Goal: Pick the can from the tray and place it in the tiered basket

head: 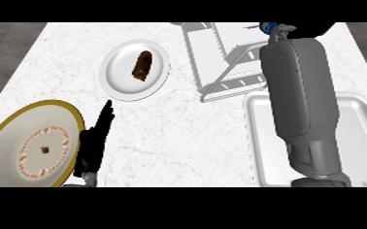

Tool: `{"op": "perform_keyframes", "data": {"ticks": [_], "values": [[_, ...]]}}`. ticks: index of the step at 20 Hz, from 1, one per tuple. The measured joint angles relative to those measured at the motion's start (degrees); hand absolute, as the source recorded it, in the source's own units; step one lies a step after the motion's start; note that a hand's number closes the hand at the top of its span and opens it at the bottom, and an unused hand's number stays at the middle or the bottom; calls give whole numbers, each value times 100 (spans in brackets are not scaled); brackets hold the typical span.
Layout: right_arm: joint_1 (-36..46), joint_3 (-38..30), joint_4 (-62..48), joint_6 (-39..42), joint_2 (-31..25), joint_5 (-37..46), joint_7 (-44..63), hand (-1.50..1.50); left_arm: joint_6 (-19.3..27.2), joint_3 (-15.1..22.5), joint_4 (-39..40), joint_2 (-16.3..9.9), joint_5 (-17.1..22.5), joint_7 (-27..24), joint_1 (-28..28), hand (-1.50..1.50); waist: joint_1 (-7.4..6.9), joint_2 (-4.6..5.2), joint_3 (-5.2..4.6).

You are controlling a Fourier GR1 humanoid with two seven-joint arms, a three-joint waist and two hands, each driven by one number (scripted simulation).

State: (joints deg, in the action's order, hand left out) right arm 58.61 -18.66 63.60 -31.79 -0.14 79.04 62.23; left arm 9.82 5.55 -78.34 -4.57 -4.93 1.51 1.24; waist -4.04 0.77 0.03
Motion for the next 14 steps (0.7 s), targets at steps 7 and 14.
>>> {"op": "perform_keyframes", "data": {"ticks": [7,14], "values": [[-283,-75,573,-780,15,1245,175,-150,-10,-137,-58,-86,86,-7,200,0,237,-111,-15],[-802,-122,1957,-614,15,1997,676,-150,63,-219,-33,-71,114,-12,336,0,456,-240,-15]]}}
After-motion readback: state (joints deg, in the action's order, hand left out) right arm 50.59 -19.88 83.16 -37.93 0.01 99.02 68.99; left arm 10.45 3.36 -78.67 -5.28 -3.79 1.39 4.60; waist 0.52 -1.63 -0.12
